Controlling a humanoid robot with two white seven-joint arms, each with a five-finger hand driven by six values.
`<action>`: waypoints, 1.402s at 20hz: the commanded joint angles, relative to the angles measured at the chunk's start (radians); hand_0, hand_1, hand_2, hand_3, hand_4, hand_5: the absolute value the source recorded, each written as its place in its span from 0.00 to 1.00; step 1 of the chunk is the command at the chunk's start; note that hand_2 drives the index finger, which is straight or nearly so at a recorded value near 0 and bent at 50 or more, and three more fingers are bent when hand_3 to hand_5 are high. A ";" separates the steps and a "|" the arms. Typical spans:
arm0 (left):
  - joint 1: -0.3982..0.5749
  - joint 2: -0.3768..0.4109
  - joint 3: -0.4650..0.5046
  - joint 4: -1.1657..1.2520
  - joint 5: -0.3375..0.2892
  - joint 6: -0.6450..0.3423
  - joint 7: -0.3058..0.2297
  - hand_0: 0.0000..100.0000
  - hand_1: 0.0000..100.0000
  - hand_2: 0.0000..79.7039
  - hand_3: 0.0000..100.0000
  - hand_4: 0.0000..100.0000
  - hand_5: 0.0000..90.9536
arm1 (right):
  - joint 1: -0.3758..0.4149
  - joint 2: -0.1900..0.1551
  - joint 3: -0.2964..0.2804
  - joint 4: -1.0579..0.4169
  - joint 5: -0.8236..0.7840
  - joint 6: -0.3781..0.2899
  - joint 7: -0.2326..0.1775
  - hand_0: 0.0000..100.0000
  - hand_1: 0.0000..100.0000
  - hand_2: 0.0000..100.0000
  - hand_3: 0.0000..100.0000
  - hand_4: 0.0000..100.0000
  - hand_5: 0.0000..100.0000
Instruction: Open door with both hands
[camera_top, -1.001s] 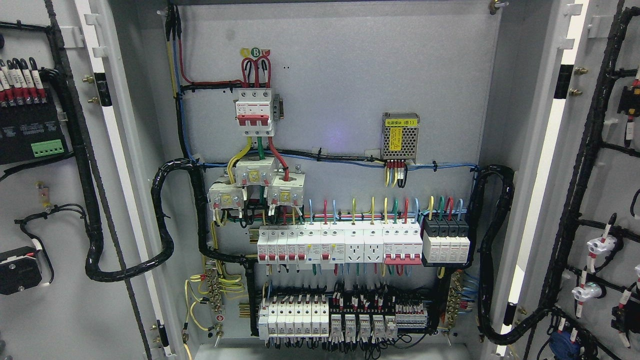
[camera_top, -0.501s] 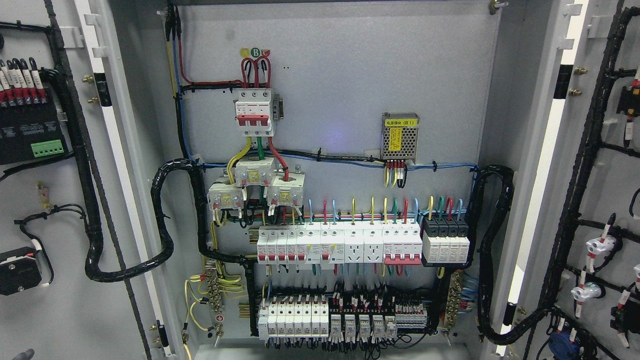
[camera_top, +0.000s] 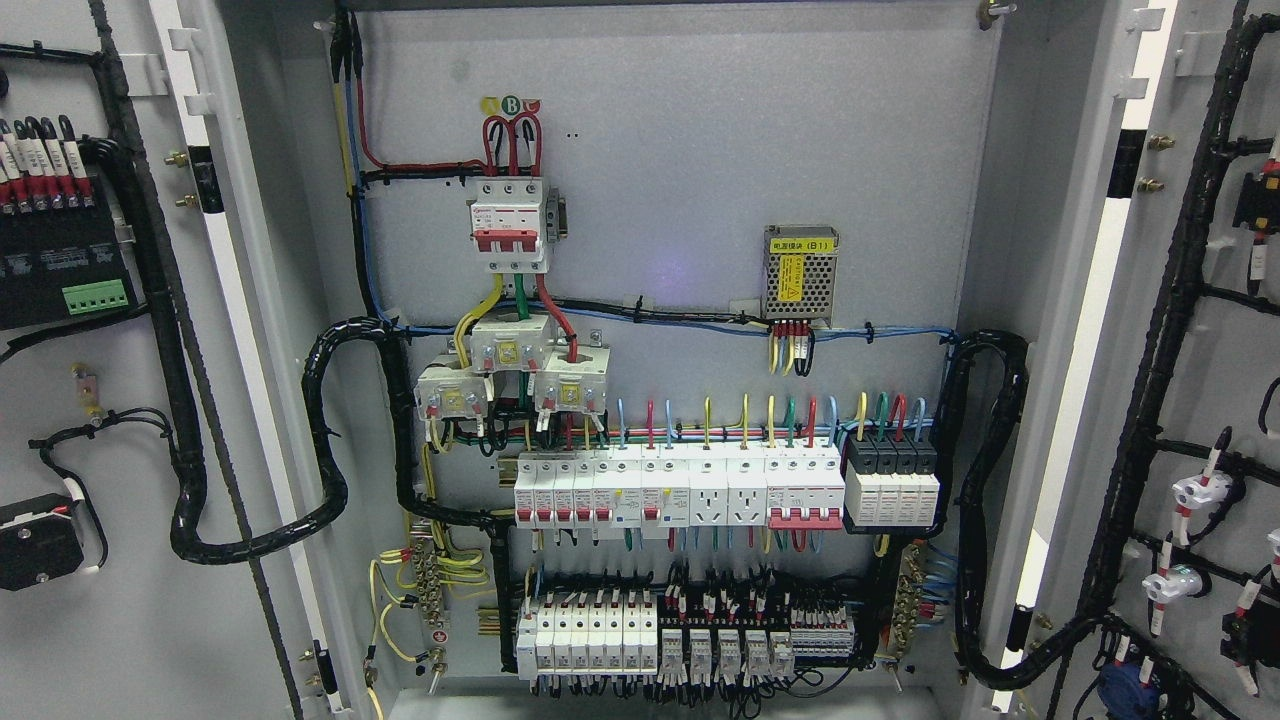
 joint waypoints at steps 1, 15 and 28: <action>0.087 0.013 -0.126 -0.033 -0.003 -0.002 -0.005 0.00 0.00 0.00 0.00 0.04 0.00 | 0.052 -0.003 0.175 -0.050 0.119 0.000 0.008 0.00 0.00 0.00 0.00 0.00 0.00; 0.231 0.009 -0.273 0.082 -0.071 -0.001 -0.006 0.00 0.00 0.00 0.00 0.04 0.00 | 0.214 0.100 0.368 0.094 0.372 0.006 -0.101 0.00 0.00 0.00 0.00 0.00 0.00; 0.235 -0.076 -0.500 0.582 -0.075 0.001 -0.023 0.00 0.00 0.00 0.00 0.04 0.00 | 0.324 0.186 0.459 0.407 0.443 -0.002 -0.106 0.00 0.00 0.00 0.00 0.00 0.00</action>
